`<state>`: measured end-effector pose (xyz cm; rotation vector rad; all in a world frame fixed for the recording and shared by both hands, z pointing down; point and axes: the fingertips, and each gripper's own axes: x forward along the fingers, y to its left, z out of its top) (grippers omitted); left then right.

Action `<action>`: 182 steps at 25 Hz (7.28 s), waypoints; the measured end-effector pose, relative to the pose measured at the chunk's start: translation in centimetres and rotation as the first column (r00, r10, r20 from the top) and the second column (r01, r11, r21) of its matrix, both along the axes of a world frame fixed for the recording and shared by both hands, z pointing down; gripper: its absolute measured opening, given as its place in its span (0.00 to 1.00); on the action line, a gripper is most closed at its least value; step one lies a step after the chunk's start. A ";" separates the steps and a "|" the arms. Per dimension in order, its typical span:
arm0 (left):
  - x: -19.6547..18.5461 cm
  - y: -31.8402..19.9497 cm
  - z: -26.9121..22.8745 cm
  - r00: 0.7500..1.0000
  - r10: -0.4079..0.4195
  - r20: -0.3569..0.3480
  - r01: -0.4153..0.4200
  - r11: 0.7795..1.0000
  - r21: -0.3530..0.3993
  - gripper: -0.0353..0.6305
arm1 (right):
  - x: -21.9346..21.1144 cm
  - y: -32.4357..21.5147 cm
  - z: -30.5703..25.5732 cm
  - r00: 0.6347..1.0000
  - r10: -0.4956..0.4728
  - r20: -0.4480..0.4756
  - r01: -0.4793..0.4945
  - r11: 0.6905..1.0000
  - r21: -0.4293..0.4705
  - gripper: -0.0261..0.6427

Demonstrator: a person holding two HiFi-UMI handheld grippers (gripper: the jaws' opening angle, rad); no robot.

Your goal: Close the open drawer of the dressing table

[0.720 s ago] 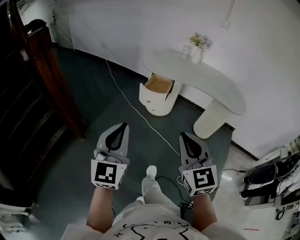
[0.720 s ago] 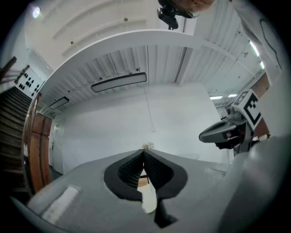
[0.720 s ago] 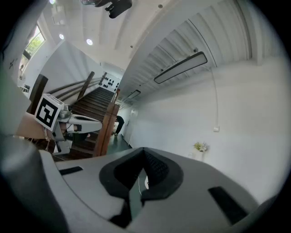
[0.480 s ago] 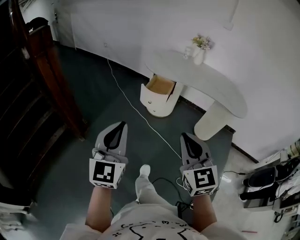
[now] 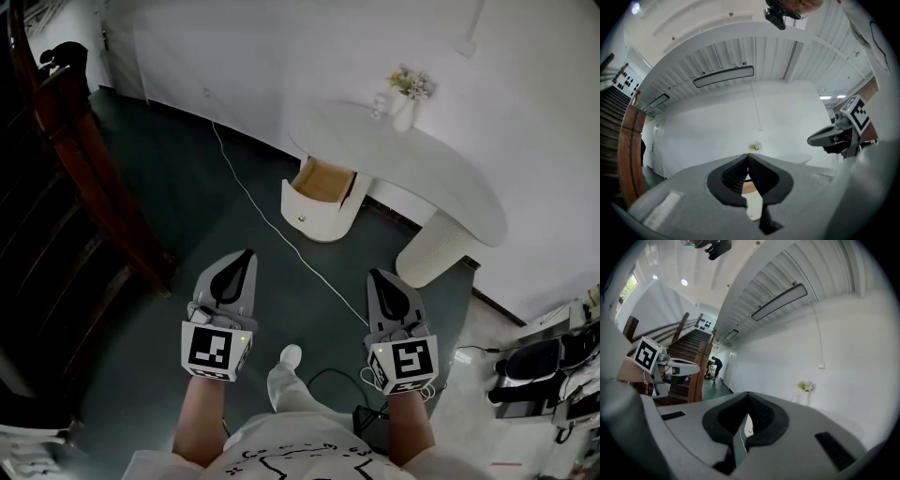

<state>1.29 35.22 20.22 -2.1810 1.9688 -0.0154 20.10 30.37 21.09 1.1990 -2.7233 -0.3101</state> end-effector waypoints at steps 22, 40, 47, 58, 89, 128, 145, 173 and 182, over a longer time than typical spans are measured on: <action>-3.1 -25.5 1.8 0.995 0.101 0.026 -0.097 0.987 -0.127 0.08 | -3.7 -23.7 3.6 0.996 0.070 0.051 -0.062 0.987 -0.149 0.03; -6.5 -36.0 9.9 0.982 0.190 0.017 -0.181 0.955 -0.236 0.08 | -9.9 -31.6 15.5 0.997 0.069 -0.023 -0.073 0.945 -0.320 0.03; -6.7 -39.1 14.8 0.969 0.246 -0.009 -0.239 0.928 -0.286 0.08 | -12.3 -33.7 21.4 0.994 0.082 -0.076 -0.104 0.921 -0.375 0.03; -9.4 -44.0 22.4 0.966 0.240 -0.096 -0.258 0.886 -0.386 0.08 | -14.5 -37.8 30.1 0.973 0.228 -0.043 -0.215 0.813 -0.541 0.03; -16.2 -53.9 31.8 0.936 0.310 -0.166 -0.351 0.836 -0.421 0.08 | -18.4 -45.1 45.4 0.815 0.575 -0.075 -0.451 0.547 -0.705 0.03; -13.7 -59.6 34.7 0.933 0.328 -0.148 -0.359 0.827 -0.433 0.08 | -16.9 -55.2 44.9 0.749 0.662 0.023 -0.575 0.667 -0.473 0.03; -12.3 -62.6 34.2 0.930 0.349 -0.115 -0.364 0.834 -0.414 0.08 | -16.4 -60.3 44.7 0.779 0.627 0.027 -0.557 0.710 -0.431 0.03; -12.5 -65.6 34.0 0.940 0.330 -0.084 -0.334 0.843 -0.421 0.08 | -15.8 -67.0 44.4 0.816 0.577 -0.041 -0.555 0.761 -0.337 0.03; -12.0 -64.9 33.4 0.935 0.347 -0.074 -0.346 0.845 -0.408 0.08 | -16.0 -66.7 44.5 0.813 0.576 -0.080 -0.566 0.751 -0.339 0.03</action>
